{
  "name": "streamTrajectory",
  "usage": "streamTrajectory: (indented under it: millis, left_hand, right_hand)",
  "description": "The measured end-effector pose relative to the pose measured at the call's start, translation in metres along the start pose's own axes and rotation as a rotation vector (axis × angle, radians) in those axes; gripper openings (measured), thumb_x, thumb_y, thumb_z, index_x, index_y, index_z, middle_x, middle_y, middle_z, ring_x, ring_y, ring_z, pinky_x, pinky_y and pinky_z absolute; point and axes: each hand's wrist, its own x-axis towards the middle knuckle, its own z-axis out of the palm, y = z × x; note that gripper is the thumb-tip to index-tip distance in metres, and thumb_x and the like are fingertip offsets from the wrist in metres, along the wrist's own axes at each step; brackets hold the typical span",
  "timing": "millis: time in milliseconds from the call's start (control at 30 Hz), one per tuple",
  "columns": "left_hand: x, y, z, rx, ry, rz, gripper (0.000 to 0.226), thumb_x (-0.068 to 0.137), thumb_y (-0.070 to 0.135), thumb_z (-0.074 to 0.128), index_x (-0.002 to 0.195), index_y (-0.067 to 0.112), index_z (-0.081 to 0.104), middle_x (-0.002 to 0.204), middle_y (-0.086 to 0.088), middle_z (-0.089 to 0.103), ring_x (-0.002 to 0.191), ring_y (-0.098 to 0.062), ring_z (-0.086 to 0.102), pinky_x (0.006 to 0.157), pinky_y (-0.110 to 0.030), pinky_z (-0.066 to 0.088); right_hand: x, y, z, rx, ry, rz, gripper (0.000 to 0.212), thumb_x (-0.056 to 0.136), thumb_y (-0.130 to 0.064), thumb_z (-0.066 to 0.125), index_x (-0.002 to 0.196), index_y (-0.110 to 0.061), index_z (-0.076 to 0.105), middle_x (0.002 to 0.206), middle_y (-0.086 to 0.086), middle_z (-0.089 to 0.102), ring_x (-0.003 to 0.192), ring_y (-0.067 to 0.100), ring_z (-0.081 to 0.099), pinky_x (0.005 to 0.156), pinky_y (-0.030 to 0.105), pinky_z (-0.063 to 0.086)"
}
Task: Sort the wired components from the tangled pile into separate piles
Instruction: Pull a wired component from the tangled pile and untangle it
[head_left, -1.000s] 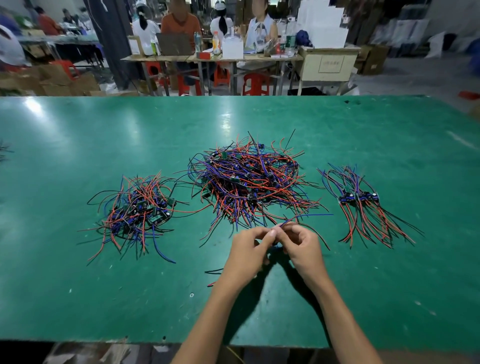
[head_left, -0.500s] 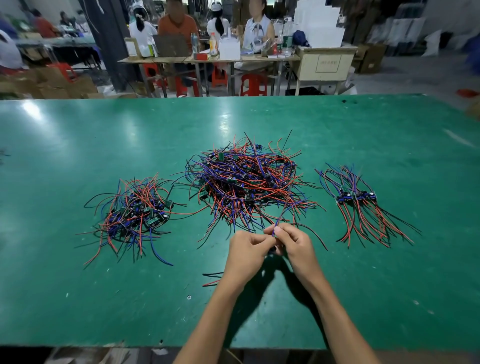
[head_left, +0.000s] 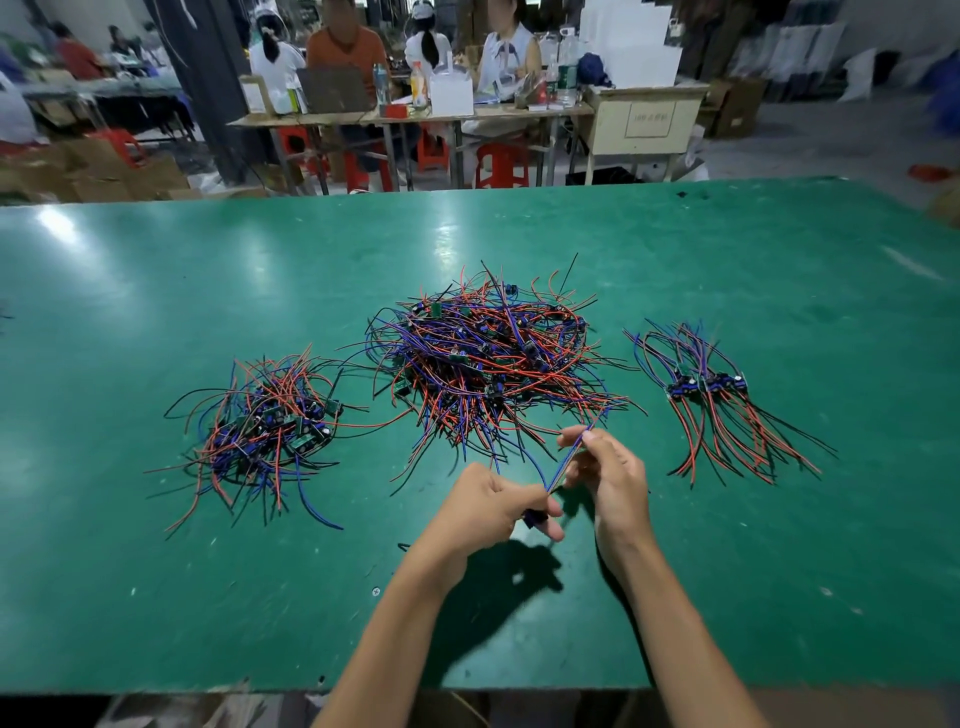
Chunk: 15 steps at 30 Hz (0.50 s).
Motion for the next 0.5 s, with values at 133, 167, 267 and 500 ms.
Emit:
streamTrajectory:
  millis: [133,167,267,500]
  left_hand:
    - [-0.004,0.001,-0.005,0.027,-0.033,-0.029,0.023,0.087,0.013,0.06,0.075,0.005,0.079,0.077,-0.014,0.076,0.056,-0.014,0.029,0.041,-0.016,0.022]
    - [-0.004,0.001,-0.006,0.026,-0.036,-0.028,0.023,0.087,0.012,0.06,0.077,0.003,0.079,0.076,-0.014,0.076,0.054,-0.013,0.028,0.041,-0.016,0.022]
    - [-0.001,0.0,-0.002,0.021,-0.035,-0.039,0.023,0.088,0.014,0.062,0.081,0.002,0.079,0.075,-0.013,0.076,0.055,-0.014,0.023,0.042,-0.016,0.021]
    - [0.016,0.008,0.0,0.004,-0.006,0.056,0.023,0.093,0.016,0.062,0.083,0.007,0.08,0.083,-0.008,0.078,0.044,-0.008,0.023,0.041,-0.014,0.022]
  right_hand:
    - [0.003,-0.001,-0.002,0.156,0.079,0.039,0.035,0.102,-0.008,0.047,0.08,-0.015,0.074,0.08,0.001,0.073,0.052,0.008,0.049,0.055,0.018,0.049]
    - [0.004,-0.001,-0.002,0.188,0.094,0.05,0.033,0.102,-0.008,0.048,0.082,-0.013,0.073,0.08,0.002,0.073,0.051,0.008,0.049,0.055,0.017,0.049]
    - [0.005,-0.001,-0.004,0.262,0.124,0.063,0.028,0.103,-0.009,0.047,0.088,-0.008,0.071,0.079,0.004,0.072,0.051,0.007,0.049,0.054,0.016,0.048]
    - [-0.008,0.001,0.004,-0.083,-0.246,0.022,0.034,0.101,-0.035,0.059,0.087,-0.013,0.08,0.066,-0.001,0.066,0.056,0.009,0.054,0.056,0.02,0.049]
